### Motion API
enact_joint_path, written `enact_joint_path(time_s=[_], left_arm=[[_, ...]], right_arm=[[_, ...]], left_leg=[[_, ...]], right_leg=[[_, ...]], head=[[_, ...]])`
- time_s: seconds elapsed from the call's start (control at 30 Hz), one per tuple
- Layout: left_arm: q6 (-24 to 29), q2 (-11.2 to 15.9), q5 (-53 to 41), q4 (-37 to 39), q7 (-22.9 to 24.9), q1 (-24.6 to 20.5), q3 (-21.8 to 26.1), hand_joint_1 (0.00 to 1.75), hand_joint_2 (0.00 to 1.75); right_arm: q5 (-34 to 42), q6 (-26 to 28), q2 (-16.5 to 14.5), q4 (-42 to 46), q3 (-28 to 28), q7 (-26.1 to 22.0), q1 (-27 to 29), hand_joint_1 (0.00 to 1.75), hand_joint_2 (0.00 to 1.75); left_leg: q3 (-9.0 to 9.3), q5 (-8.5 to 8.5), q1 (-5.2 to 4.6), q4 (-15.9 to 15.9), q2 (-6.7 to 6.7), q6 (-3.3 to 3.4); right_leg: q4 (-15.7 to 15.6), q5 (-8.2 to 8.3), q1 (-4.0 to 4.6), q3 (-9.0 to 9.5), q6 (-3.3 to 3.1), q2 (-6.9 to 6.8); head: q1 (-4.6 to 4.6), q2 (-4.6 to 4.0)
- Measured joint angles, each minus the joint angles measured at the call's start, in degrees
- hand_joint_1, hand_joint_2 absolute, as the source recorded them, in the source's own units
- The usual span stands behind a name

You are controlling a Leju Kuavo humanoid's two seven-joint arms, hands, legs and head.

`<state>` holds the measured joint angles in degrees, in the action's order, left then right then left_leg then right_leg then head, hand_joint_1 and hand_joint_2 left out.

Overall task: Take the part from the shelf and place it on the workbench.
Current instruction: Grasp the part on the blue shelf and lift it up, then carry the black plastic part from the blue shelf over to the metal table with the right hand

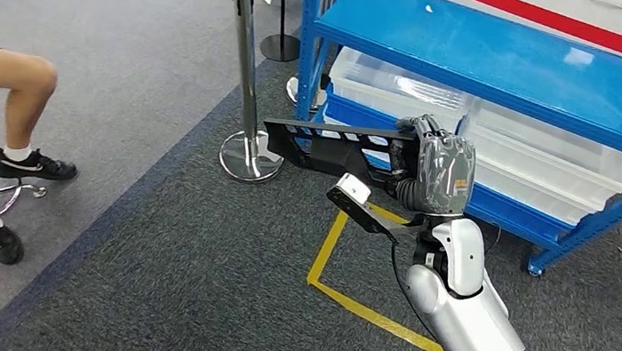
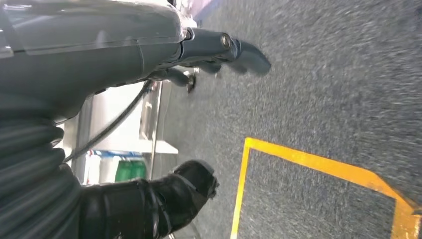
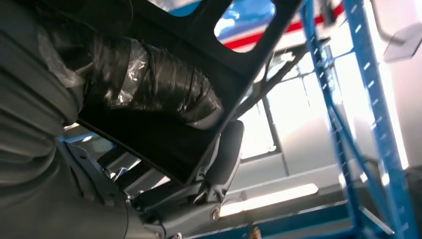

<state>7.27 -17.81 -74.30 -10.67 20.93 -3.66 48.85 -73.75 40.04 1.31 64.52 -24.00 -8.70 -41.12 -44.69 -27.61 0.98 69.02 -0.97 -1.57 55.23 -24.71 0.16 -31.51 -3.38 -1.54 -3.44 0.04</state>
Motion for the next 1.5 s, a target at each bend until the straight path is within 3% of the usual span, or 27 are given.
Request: enact_joint_path(time_s=[0.07, 0.13, 0.17, 0.23, 0.27, 0.33, 0.37, 0.43, 0.5, 0.53, 0.57, 0.63, 0.7, 0.77, 0.83, 0.87, 0.9, 1.0, 1.03, 1.1, 1.17, 1.23, 1.27, 1.33, 1.4, 1.47, 1.5], left_arm=[[0.03, 0.02, 0.04, 0.00, -0.01, -0.04, 0.12, 0.00, 1.75], [0.05, 0.10, 0.07, 0.00, -0.01, -0.08, 0.21, 0.00, 1.75], [0.07, 0.14, 0.07, 0.00, -0.01, -0.19, 0.25, 0.00, 1.75], [0.09, 0.17, 0.08, 0.00, -0.02, -0.40, 0.31, 0.00, 1.75], [0.10, 0.17, 0.09, 0.00, -0.02, -0.41, 0.34, 0.00, 1.75], [0.11, 0.18, 0.10, 0.00, -0.02, -0.19, 0.40, 0.00, 1.75], [0.10, 0.18, 0.10, 0.00, -0.01, -0.10, 0.44, 0.00, 1.75], [0.12, 0.19, 0.11, 0.00, 0.01, -0.11, 0.52, 0.00, 1.75], [0.14, 0.22, 0.14, 0.00, -0.02, -0.19, 0.56, 0.00, 1.75], [0.14, 0.22, 0.19, 0.00, -0.03, -0.19, 0.57, 0.00, 1.75], [0.13, 0.22, 0.25, 0.00, -0.03, -0.17, 0.59, 0.00, 1.75], [0.09, 0.21, 0.40, 0.00, 0.00, -0.14, 0.68, 0.00, 1.75], [0.02, 0.11, 0.52, 0.00, 0.01, -0.19, 0.78, 0.00, 1.75], [-0.04, 0.01, 0.61, 0.00, 0.01, -0.22, 0.93, 0.00, 1.75], [-0.07, -0.01, 0.71, 0.01, 0.01, -0.02, 1.19, 0.00, 1.75], [-0.07, -0.02, 0.74, 0.02, 0.02, 0.07, 1.33, 0.00, 1.75], [-0.08, -0.02, 0.77, 0.02, 0.02, 0.14, 1.44, 0.00, 1.75], [-0.10, -0.01, 0.90, 0.02, -0.04, 0.05, 1.58, 0.00, 1.75], [-0.10, -0.01, 0.94, 0.02, -0.08, 0.03, 1.60, 0.00, 1.75], [-0.11, 0.00, 1.01, 0.02, -0.11, 0.04, 1.68, 0.00, 1.75], [-0.12, -0.01, 1.08, 0.02, -0.13, -0.01, 1.75, 0.00, 1.75], [-0.11, 0.01, 1.10, 0.02, -0.16, -0.18, 1.79, 0.00, 1.75], [-0.12, 0.02, 1.10, 0.02, -0.18, -0.27, 1.81, 0.00, 1.75], [-0.15, 0.02, 1.10, 0.02, -0.18, -0.24, 1.90, 0.00, 1.75], [-0.16, 0.01, 1.10, 0.02, -0.15, -0.18, 2.00, 0.00, 1.75], [-0.17, 0.01, 1.10, 0.02, -0.11, -0.26, 2.06, 0.00, 1.75], [-0.18, 0.01, 1.10, 0.02, -0.10, -0.33, 2.08, 0.00, 1.75]], right_arm=[[0.01, -0.02, -0.01, -0.39, -0.23, 0.07, -0.08, 1.75, 1.75], [0.01, -0.02, -0.02, -0.67, -0.50, 0.11, -0.28, 1.75, 1.75], [0.01, -0.01, 0.00, -0.72, -0.60, 0.14, -0.47, 1.75, 1.75], [0.04, -0.01, 0.03, -0.76, -0.75, 0.17, -0.85, 1.75, 1.75], [0.07, -0.02, 0.02, -0.81, -0.84, 0.19, -0.93, 1.75, 1.75], [0.11, -0.04, -0.07, -1.09, -1.04, 0.20, -0.90, 1.75, 1.75], [0.13, -0.05, -0.10, -1.26, -1.12, 0.20, -0.87, 1.75, 1.75], [0.14, -0.05, -0.04, -1.56, -1.17, 0.21, -0.83, 1.75, 1.75], [0.16, -0.04, 0.08, -1.86, -1.21, 0.32, -0.80, 1.75, 1.75], [0.17, -0.05, 0.13, -2.02, -1.28, 0.41, -0.79, 1.75, 1.75], [0.19, -0.09, 0.14, -2.15, -1.37, 0.50, -0.79, 1.75, 1.75], [0.25, -0.36, 0.16, -2.23, -1.62, 0.73, -0.92, 1.75, 1.75], [0.38, -0.80, 0.38, -2.05, -1.78, 0.98, -1.17, 1.75, 1.75], [0.60, -1.15, 0.83, -1.82, -1.87, 1.19, -1.36, 1.75, 1.75], [0.87, -1.49, 1.20, -1.72, -1.96, 1.45, -1.51, 1.75, 1.75], [0.96, -1.71, 1.31, -1.64, -2.01, 1.57, -1.57, 1.75, 1.75], [1.04, -1.93, 1.48, -1.48, -2.04, 1.67, -1.56, 1.75, 1.75], [1.19, -2.43, 2.60, -0.76, -2.11, 1.93, -1.36, 1.75, 1.75], [1.24, -2.62, 3.09, -0.46, -2.11, 2.03, -1.22, 1.75, 1.75], [1.28, -2.92, 4.07, 0.33, -2.13, 2.13, -0.91, 1.75, 1.75], [1.30, -3.00, 4.89, 1.25, -2.15, 2.16, -0.75, 1.75, 1.75], [1.31, -3.00, 5.67, 2.05, -2.16, 2.18, -0.72, 1.75, 1.75], [1.32, -3.01, 5.95, 2.34, -2.17, 2.19, -0.68, 1.75, 1.75], [1.32, -3.04, 6.22, 2.65, -2.22, 2.18, -0.58, 1.75, 1.75], [1.32, -3.08, 6.52, 2.80, -2.25, 2.18, -0.45, 1.75, 1.75], [1.32, -3.10, 6.98, 2.92, -2.25, 2.18, -0.28, 1.75, 1.75], [1.32, -3.11, 7.17, 2.98, -2.25, 2.18, -0.17, 1.75, 1.75]], left_leg=[[0.65, 0.74, 0.80, 4.19, 0.69, -1.05], [4.78, 3.05, 1.47, 1.45, 1.95, -2.04], [7.89, 2.55, 1.46, -2.17, 3.10, -2.40], [11.80, 0.53, 1.05, -7.82, 4.66, -1.67], [12.23, -0.13, 0.66, -9.14, 4.57, -0.89], [11.34, 0.77, 0.46, -9.58, 3.57, 0.94], [10.87, 1.47, 0.45, -9.84, 3.10, 1.70], [9.65, 3.03, 0.51, -10.25, 2.21, 2.82], [7.95, 4.48, 0.20, -10.29, 0.92, 3.28], [7.10, 5.17, 0.01, -10.27, 0.15, 3.35], [6.30, 5.82, -0.16, -10.25, -0.61, 3.35], [4.86, 7.16, -0.36, -10.23, -2.16, 3.26], [3.78, 8.52, -0.40, -10.34, -3.54, 2.94], [3.37, 9.95, -0.19, -10.96, -4.79, 2.28], [3.20, 11.26, -0.02, -11.95, -5.90, 1.46], [2.82, 10.80, -0.14, -11.83, -5.38, 1.19], [2.20, 9.16, -0.24, -10.61, -4.19, 0.98], [-0.53, 0.87, -0.16, -0.54, -0.05, 0.52], [-0.91, -0.36, -0.02, 2.85, 0.40, 0.32], [0.74, 0.56, 0.21, 4.98, 0.83, 0.05], [6.19, 1.89, 0.13, -0.36, 2.23, 0.27], [11.46, 0.68, -0.56, -7.56, 4.42, 1.08], [12.62, -0.07, -0.93, -9.66, 4.99, 1.58], [12.56, 0.63, -1.19, -10.86, 4.14, 2.61], [11.88, 2.20, -0.95, -11.74, 3.13, 3.49], [10.83, 3.70, -0.73, -12.13, 2.33, 4.04], [10.18, 4.26, -0.72, -12.13, 1.88, 4.18]], right_leg=[[0.86, 0.89, -0.32, -2.04, 0.66, -2.00], [2.33, 1.44, -0.69, -4.17, 1.38, -3.66], [3.26, 1.58, -0.78, -5.22, 1.80, -4.36], [4.62, 1.93, -0.76, -6.55, 2.69, -5.61], [4.82, 2.27, -0.80, -6.85, 3.19, -6.22], [4.66, 2.76, -1.07, -6.94, 4.14, -6.66], [5.18, 1.77, -1.32, -7.23, 4.51, -5.51], [9.36, -3.12, -1.56, -8.56, 4.85, -1.61], [16.44, -8.38, -1.38, -10.05, 4.70, 0.94], [18.98, -9.42, -1.20, -10.13, 4.50, 1.34], [19.83, -9.30, -1.02, -9.43, 4.21, 1.52], [15.30, -6.79, -0.60, -4.92, 3.30, 2.35], [7.49, -5.85, -0.33, 0.40, 2.38, 4.83], [3.78, -5.97, -0.08, 2.30, 2.04, 6.23], [3.07, -4.70, -0.11, 2.04, 1.84, 4.95], [2.56, -3.98, -0.22, 1.84, 1.54, 4.10], [2.08, -3.13, -0.34, 1.46, 1.13, 3.17], [1.87, -1.21, -0.15, -0.49, 0.45, 0.51], [2.12, -0.74, -0.08, -1.35, 0.52, -0.41], [2.83, 0.05, 0.03, -3.20, 0.67, -2.17], [3.70, 0.64, 0.11, -4.86, 0.99, -3.63], [4.34, 1.16, 0.23, -5.73, 1.52, -4.91], [4.41, 1.44, 0.22, -5.82, 1.84, -5.53], [4.18, 2.06, 0.13, -5.83, 2.53, -6.54], [5.29, 0.11, -0.15, -6.32, 3.30, -3.99], [8.97, -4.66, -0.39, -7.35, 3.78, -0.10], [11.65, -7.13, -0.41, -7.94, 3.82, 0.79]], head=[[-0.02, 0.00], [-0.07, 0.00], [-0.29, 0.00], [-0.56, 0.01], [-0.68, 0.01], [-0.62, 0.00], [-0.58, 0.00], [-0.38, 0.00], [-0.29, 0.00], [-0.30, 0.00], [-0.31, 0.00], [-0.32, 0.00], [-0.41, 0.01], [-0.45, 0.01], [-0.41, 0.00], [-0.50, 0.00], [-0.77, 0.00], [-1.54, 0.00], [-1.57, 0.00], [-1.61, 0.00], [-1.68, 0.01], [-1.70, 0.01], [-1.74, 0.01], [-1.79, 0.01], [-1.80, 0.00], [-1.79, 0.00], [-1.79, 0.00]])
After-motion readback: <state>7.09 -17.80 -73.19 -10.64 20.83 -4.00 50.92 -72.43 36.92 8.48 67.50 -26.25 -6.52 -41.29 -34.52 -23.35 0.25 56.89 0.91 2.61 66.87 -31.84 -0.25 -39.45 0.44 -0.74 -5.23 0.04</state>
